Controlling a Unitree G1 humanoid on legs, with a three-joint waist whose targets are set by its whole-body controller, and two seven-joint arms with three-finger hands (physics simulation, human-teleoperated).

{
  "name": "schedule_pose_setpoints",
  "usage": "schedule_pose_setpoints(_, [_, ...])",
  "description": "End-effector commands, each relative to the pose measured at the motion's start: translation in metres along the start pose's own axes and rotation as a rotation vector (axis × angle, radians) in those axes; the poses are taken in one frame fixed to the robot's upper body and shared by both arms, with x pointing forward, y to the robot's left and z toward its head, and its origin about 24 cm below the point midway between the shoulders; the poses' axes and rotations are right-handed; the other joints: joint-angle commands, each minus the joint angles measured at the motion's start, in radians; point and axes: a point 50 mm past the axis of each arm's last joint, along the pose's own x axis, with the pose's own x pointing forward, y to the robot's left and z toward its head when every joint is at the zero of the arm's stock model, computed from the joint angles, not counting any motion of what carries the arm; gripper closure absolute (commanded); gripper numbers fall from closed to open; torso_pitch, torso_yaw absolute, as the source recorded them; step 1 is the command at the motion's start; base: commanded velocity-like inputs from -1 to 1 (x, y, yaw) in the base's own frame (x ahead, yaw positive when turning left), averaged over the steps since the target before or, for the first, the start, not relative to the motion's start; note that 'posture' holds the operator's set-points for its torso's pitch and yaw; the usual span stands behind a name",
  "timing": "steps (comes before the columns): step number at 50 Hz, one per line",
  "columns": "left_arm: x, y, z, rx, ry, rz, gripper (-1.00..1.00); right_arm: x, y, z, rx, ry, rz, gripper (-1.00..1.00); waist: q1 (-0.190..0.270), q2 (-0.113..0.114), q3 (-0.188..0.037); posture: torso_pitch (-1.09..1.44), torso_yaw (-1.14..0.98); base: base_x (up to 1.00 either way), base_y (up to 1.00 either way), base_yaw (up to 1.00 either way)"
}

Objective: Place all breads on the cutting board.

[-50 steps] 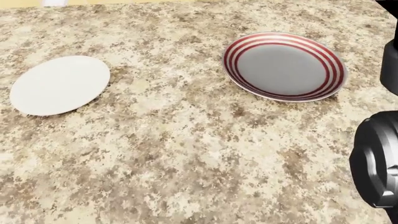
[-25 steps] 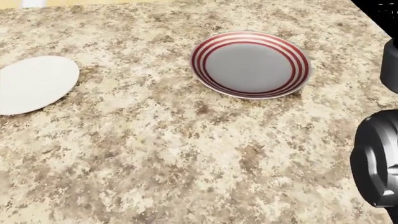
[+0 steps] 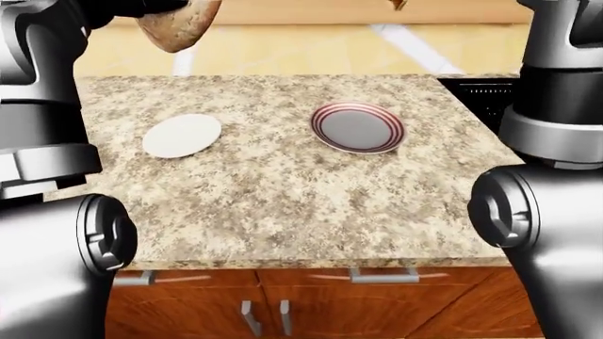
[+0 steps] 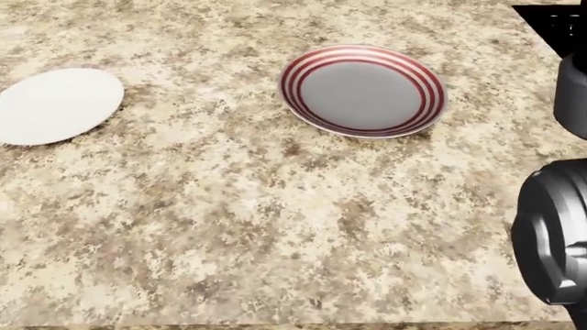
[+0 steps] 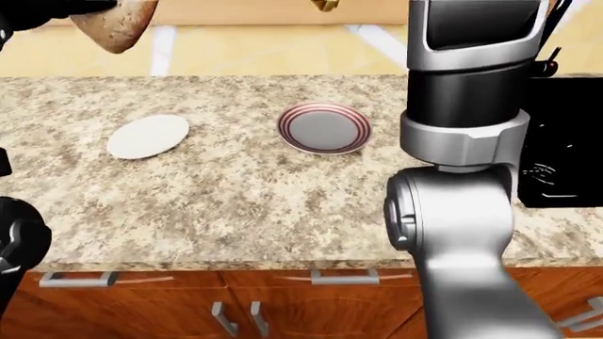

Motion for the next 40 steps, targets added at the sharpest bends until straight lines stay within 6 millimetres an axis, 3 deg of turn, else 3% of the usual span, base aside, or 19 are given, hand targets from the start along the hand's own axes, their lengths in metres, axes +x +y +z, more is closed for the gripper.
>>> schedule_pose_setpoints(1, [-0.0041, -0.0025, 0.0219, -0.001, -0.089, -0.011, 0.11, -0.0047, -0.0069, 0.0115, 0.000, -0.053, -0.028, 1.00, -0.006, 0.016, -0.019, 0.00, 0.00, -0.05, -0.20, 0.00])
schedule_pose_setpoints(4, [-0.0044, -0.0023, 0.0237, -0.003, -0.091, -0.009, 0.11, -0.0049, -0.0079, 0.0126, -0.002, -0.054, -0.028, 1.00, 0.003, -0.025, -0.018, 0.00, 0.00, -0.05, -0.23, 0.00])
schedule_pose_setpoints(6, [-0.0042, -0.0022, 0.0242, -0.004, -0.092, -0.009, 0.11, -0.0053, -0.0080, 0.0128, -0.003, -0.055, -0.027, 1.00, 0.010, -0.078, -0.029, 0.00, 0.00, -0.05, -0.30, 0.00])
schedule_pose_setpoints(7, [-0.0041, -0.0023, 0.0245, -0.004, -0.092, -0.009, 0.11, -0.0054, -0.0079, 0.0131, -0.003, -0.055, -0.026, 1.00, 0.010, -0.043, -0.019, 0.00, 0.00, -0.06, -0.31, 0.00])
schedule_pose_setpoints(9, [-0.0039, -0.0026, 0.0259, -0.005, -0.093, -0.008, 0.11, -0.0053, -0.0079, 0.0146, -0.003, -0.057, -0.026, 1.00, 0.012, -0.050, -0.016, 0.00, 0.00, -0.05, -0.31, 0.00])
schedule_pose_setpoints(18, [-0.0033, -0.0023, 0.0259, -0.008, -0.095, -0.005, 0.11, -0.0055, -0.0079, 0.0171, -0.008, -0.059, -0.026, 1.00, 0.019, 0.025, -0.005, 0.00, 0.00, -0.05, -0.30, 0.00])
schedule_pose_setpoints(20, [-0.0033, -0.0021, 0.0261, -0.009, -0.096, -0.004, 0.11, -0.0054, -0.0080, 0.0168, -0.008, -0.058, -0.025, 1.00, 0.016, 0.054, -0.010, 0.00, 0.00, -0.05, -0.29, 0.00])
schedule_pose_setpoints(21, [-0.0032, -0.0023, 0.0261, -0.009, -0.096, -0.005, 0.11, -0.0054, -0.0081, 0.0166, -0.010, -0.058, -0.025, 1.00, 0.014, 0.085, -0.020, 0.00, 0.00, -0.06, -0.29, 0.00])
schedule_pose_setpoints(22, [-0.0030, -0.0026, 0.0262, -0.011, -0.097, -0.005, 0.11, -0.0053, -0.0081, 0.0160, -0.010, -0.058, -0.025, 1.00, 0.017, 0.057, -0.017, 0.00, 0.00, -0.04, -0.30, 0.00])
schedule_pose_setpoints(23, [-0.0029, -0.0028, 0.0264, -0.011, -0.096, -0.005, 0.11, -0.0053, -0.0080, 0.0158, -0.010, -0.057, -0.025, 1.00, 0.008, 0.073, -0.018, 0.00, 0.00, -0.05, -0.29, 0.00])
schedule_pose_setpoints(24, [-0.0028, -0.0030, 0.0262, -0.011, -0.096, -0.006, 0.11, -0.0053, -0.0080, 0.0156, -0.010, -0.057, -0.025, 1.00, 0.003, 0.074, -0.026, 0.00, 0.00, -0.05, -0.30, 0.00])
schedule_pose_setpoints(26, [-0.0036, -0.0027, 0.0281, -0.011, -0.096, -0.004, 0.11, -0.0056, -0.0085, 0.0157, -0.010, -0.057, -0.026, 1.00, 0.000, 0.062, -0.037, 0.00, 0.00, -0.06, -0.29, 0.00])
schedule_pose_setpoints(31, [-0.0037, -0.0030, 0.0279, -0.013, -0.097, -0.004, 0.11, -0.0063, -0.0090, 0.0162, -0.012, -0.057, -0.028, 1.00, -0.001, 0.014, -0.016, 0.00, 0.00, -0.06, -0.29, 0.00])
schedule_pose_setpoints(33, [-0.0035, -0.0029, 0.0276, -0.014, -0.097, -0.004, 0.11, -0.0064, -0.0088, 0.0160, -0.012, -0.057, -0.028, 1.00, 0.001, -0.022, -0.020, 0.00, 0.00, -0.14, -0.35, 0.00])
schedule_pose_setpoints(34, [-0.0035, -0.0028, 0.0275, -0.014, -0.098, -0.004, 0.11, -0.0064, -0.0089, 0.0162, -0.012, -0.058, -0.029, 1.00, 0.002, -0.053, -0.028, 0.00, 0.00, -0.15, -0.36, 0.00])
schedule_pose_setpoints(35, [-0.0036, -0.0027, 0.0282, -0.014, -0.097, -0.003, 0.11, -0.0065, -0.0088, 0.0168, -0.012, -0.058, -0.028, 1.00, 0.002, -0.100, -0.038, 0.00, 0.00, -0.15, -0.36, 0.00])
schedule_pose_setpoints(36, [-0.0036, -0.0024, 0.0279, -0.014, -0.097, -0.003, 0.11, -0.0066, -0.0088, 0.0168, -0.012, -0.058, -0.028, 1.00, 0.004, -0.050, -0.025, 0.00, 0.00, -0.15, -0.36, 0.00])
schedule_pose_setpoints(37, [-0.0037, -0.0024, 0.0285, -0.014, -0.098, -0.003, 0.11, -0.0066, -0.0086, 0.0168, -0.011, -0.058, -0.028, 1.00, 0.005, -0.061, -0.024, 0.00, 0.00, -0.16, -0.35, 0.00])
schedule_pose_setpoints(40, [-0.0038, -0.0025, 0.0288, -0.014, -0.098, -0.003, 0.11, -0.0068, -0.0091, 0.0174, -0.011, -0.059, -0.027, 1.00, 0.010, -0.037, -0.031, 0.00, 0.00, -0.15, -0.36, 0.00])
